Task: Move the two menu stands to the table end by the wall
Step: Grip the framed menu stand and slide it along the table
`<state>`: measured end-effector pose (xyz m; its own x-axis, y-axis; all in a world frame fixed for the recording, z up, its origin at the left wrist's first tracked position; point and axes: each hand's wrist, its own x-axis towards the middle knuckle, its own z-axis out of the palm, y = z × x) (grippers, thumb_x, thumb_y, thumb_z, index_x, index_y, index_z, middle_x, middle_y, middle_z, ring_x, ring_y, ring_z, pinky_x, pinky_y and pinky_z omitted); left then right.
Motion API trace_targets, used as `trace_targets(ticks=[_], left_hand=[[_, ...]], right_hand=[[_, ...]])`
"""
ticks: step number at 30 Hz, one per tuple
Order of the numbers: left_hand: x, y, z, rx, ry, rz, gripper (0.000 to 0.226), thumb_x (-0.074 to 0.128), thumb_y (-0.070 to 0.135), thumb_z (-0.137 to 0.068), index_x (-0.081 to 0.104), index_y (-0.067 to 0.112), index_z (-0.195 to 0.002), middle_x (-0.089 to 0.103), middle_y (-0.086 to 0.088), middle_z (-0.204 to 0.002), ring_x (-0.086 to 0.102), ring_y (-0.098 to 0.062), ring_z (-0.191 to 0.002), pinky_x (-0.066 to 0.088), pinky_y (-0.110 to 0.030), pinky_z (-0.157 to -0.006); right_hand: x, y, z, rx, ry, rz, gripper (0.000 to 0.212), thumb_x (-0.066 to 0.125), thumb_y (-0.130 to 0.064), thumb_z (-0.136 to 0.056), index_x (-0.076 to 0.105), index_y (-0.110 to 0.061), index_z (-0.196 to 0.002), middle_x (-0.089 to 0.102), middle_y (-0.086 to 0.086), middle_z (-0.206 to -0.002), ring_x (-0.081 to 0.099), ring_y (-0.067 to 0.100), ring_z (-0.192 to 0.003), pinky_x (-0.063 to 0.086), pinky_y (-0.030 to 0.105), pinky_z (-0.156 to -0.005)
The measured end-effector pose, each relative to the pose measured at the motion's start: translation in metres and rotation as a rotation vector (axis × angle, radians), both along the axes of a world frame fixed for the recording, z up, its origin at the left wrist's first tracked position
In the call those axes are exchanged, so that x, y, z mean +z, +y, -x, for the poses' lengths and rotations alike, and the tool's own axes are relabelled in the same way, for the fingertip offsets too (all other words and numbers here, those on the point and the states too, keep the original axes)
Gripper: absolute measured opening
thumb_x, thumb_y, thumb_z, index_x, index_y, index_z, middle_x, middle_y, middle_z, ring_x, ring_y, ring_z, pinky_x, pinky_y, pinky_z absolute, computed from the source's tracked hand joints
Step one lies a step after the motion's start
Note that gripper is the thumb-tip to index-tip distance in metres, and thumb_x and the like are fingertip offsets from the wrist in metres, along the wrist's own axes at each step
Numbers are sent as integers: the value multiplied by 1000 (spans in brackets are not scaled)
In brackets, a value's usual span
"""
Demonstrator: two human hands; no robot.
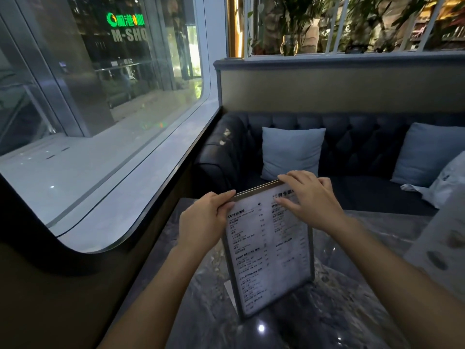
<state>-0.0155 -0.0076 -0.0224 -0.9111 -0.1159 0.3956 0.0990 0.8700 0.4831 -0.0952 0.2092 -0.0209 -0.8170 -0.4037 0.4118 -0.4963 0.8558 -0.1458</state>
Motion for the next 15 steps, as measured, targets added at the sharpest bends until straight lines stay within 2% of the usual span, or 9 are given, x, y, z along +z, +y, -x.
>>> trace_targets(ticks=[4,10,15], left_hand=[[-1,1,12,-1,24,20,29,48,35,-91,57,34,-119,63,4,-97,59,-16,-84,38,-28,-59],[-2,3,29,-15,22,91,29,46,38,-92,56,36,-119,61,2,-106,58,-17,-93,46,-31,-65],[1,2,42,-52,48,272,30,43,39,-93,55,34,-120,61,0,-108,57,-20,-96,45,-35,-68]], right_hand=[[2,7,-4,-41,16,-6,52,52,-49,-83,42,-27,-130,49,-4,-130,36,16,-124,23,39,-95],[3,18,-9,-106,46,15,43,53,-47,-83,49,-29,-122,54,-3,-121,40,19,-116,21,39,-90],[6,23,-10,-143,77,32,36,52,-47,-83,57,-26,-112,60,-2,-112,43,20,-108,20,38,-85]])
